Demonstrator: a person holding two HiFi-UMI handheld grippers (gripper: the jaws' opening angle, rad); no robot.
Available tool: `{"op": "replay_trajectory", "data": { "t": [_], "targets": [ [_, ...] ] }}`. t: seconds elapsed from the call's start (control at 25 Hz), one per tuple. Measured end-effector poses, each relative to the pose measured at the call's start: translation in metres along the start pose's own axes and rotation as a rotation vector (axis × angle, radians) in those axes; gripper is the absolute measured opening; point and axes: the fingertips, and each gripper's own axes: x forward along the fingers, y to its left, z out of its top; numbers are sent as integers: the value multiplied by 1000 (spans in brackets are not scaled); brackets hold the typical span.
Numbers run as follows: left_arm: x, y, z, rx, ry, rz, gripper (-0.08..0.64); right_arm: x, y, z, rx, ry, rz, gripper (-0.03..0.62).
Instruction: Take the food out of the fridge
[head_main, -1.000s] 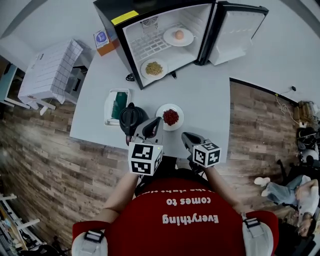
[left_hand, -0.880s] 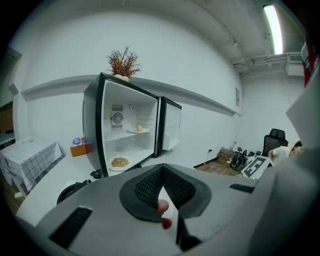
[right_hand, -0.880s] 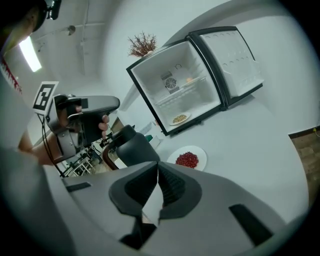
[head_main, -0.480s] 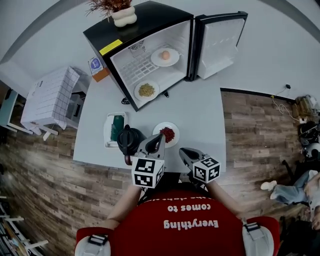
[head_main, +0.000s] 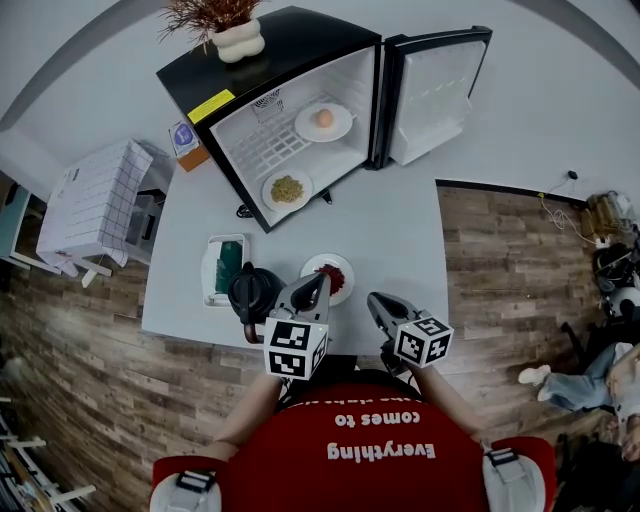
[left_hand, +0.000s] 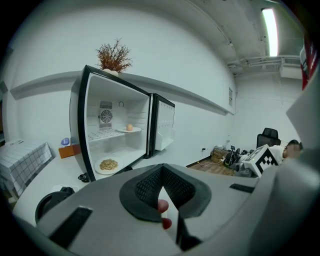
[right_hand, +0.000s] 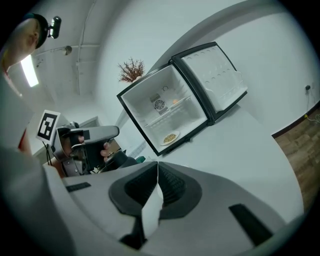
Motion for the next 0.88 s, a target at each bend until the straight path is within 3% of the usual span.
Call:
{"op": "replay_trajectory", "data": {
  "t": [0.16, 0.88],
  "targets": [
    [11, 2, 6, -10, -3, -2, 2, 10, -5, 12, -17, 29, 4, 15],
    [56, 47, 25, -30, 31, 56, 2, 86, -25, 75, 101, -15, 121, 17]
  ]
}}
